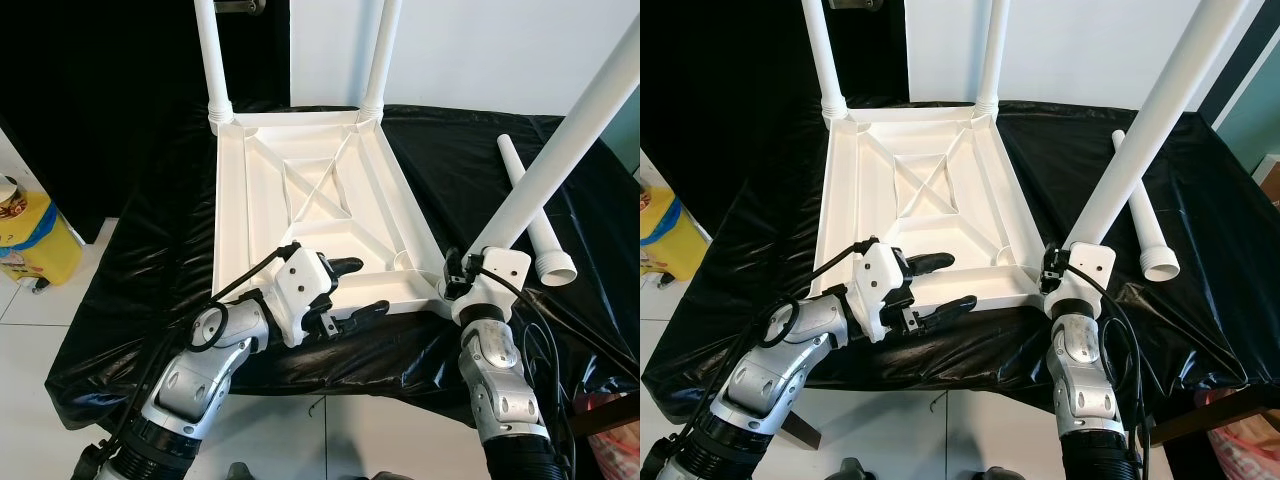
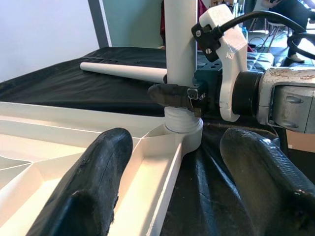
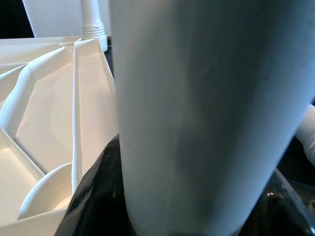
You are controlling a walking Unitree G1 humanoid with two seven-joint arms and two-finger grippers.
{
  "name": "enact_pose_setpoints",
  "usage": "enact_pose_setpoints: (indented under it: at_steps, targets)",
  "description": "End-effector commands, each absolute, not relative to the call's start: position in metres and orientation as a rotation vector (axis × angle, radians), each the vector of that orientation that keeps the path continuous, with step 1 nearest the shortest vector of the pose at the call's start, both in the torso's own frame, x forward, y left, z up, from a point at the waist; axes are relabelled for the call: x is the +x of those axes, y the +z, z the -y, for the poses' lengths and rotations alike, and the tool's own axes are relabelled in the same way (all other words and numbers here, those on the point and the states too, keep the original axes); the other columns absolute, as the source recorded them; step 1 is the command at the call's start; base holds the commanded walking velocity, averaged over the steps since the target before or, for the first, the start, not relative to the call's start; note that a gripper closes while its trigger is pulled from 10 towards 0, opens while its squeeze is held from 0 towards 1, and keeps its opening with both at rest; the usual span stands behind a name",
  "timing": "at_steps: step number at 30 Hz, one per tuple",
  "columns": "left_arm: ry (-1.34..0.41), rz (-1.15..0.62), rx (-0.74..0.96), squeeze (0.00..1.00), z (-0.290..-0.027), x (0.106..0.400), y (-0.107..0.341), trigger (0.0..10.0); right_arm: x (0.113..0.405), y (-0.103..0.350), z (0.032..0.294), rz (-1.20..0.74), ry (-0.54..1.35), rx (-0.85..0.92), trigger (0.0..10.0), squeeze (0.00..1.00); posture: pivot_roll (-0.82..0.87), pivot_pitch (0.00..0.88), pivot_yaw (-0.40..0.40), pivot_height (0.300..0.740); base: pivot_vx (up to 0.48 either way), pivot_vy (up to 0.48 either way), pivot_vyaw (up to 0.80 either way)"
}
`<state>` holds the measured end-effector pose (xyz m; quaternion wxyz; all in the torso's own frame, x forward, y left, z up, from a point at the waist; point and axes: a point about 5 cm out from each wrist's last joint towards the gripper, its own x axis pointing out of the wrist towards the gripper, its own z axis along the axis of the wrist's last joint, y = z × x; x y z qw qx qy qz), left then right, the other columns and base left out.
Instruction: Building children table
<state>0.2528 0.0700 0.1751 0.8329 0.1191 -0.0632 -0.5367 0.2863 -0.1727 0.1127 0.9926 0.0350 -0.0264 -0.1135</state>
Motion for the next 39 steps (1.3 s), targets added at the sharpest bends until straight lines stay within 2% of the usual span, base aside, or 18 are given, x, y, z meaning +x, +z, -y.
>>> enact_pose_setpoints:
  at_steps: [1, 3, 4, 5, 14, 15, 16, 17, 23, 26, 39]
  targets:
    - [-1.149, 0.132, 0.248, 0.00, -0.067, 0.251, 0.174, 10.0, 0.278, 0.088, 0.177, -0.059, -0.224, 0.042, 10.0, 0.00, 0.00, 0.055, -0.069, 0.740, 0.000, 0.000, 0.00]
    - [-1.149, 0.134, 0.249, 0.00, -0.067, 0.251, 0.174, 10.0, 0.278, 0.089, 0.178, -0.052, -0.210, 0.034, 10.0, 0.00, 0.00, 0.051, -0.070, 0.740, 0.000, 0.000, 0.00]
    - [-1.149, 0.134, 0.250, 0.00, -0.067, 0.252, 0.174, 10.0, 0.278, 0.090, 0.179, -0.051, -0.204, 0.030, 10.0, 0.32, 0.00, 0.051, -0.070, 0.740, 0.000, 0.000, 0.00]
    - [-1.149, 0.135, 0.252, 0.00, -0.067, 0.252, 0.174, 10.0, 0.277, 0.090, 0.181, -0.047, -0.195, 0.028, 10.0, 1.00, 0.00, 0.048, -0.070, 0.740, 0.000, 0.000, 0.00]
    - [-1.148, 0.135, 0.256, 0.00, -0.067, 0.251, 0.172, 10.0, 0.270, 0.090, 0.194, -0.011, -0.139, 0.006, 10.0, 1.00, 0.00, 0.027, -0.064, 0.740, 0.000, 0.000, 0.00]
    - [-1.148, 0.136, 0.257, 0.00, -0.067, 0.251, 0.172, 10.0, 0.268, 0.090, 0.196, -0.006, -0.109, 0.011, 10.0, 0.84, 0.00, 0.024, -0.058, 0.740, 0.000, 0.000, 0.00]
    - [-1.148, 0.136, 0.257, 0.00, -0.067, 0.251, 0.172, 10.0, 0.268, 0.090, 0.196, -0.006, -0.109, 0.011, 10.0, 0.84, 0.00, 0.024, -0.058, 0.740, 0.000, 0.000, 0.00]
    - [-1.151, 0.133, 0.263, 0.00, -0.068, 0.251, 0.172, 10.0, 0.266, 0.092, 0.199, 0.009, -0.067, 0.007, 10.0, 0.00, 0.00, 0.022, -0.051, 0.740, 0.000, 0.000, 0.00]
    - [-1.162, 0.125, 0.277, 0.00, -0.068, 0.254, 0.170, 10.0, 0.265, 0.096, 0.205, 0.041, 0.035, 0.000, 10.0, 0.00, -0.02, 0.019, -0.033, 0.740, 0.000, 0.000, 0.00]
    - [-1.189, 0.105, 0.326, 0.00, -0.065, 0.258, 0.162, 10.0, 0.267, 0.107, 0.212, 0.089, 0.196, -0.037, 10.0, 0.00, -0.03, 0.010, -0.020, 0.740, 0.000, 0.000, 0.00]
    - [-1.139, 0.076, 0.310, 0.00, -0.049, 0.263, 0.145, 10.0, 0.269, 0.117, 0.213, 0.126, 0.351, -0.132, 10.0, 0.00, -0.06, 0.010, 0.004, 0.740, 0.000, 0.000, 0.00]
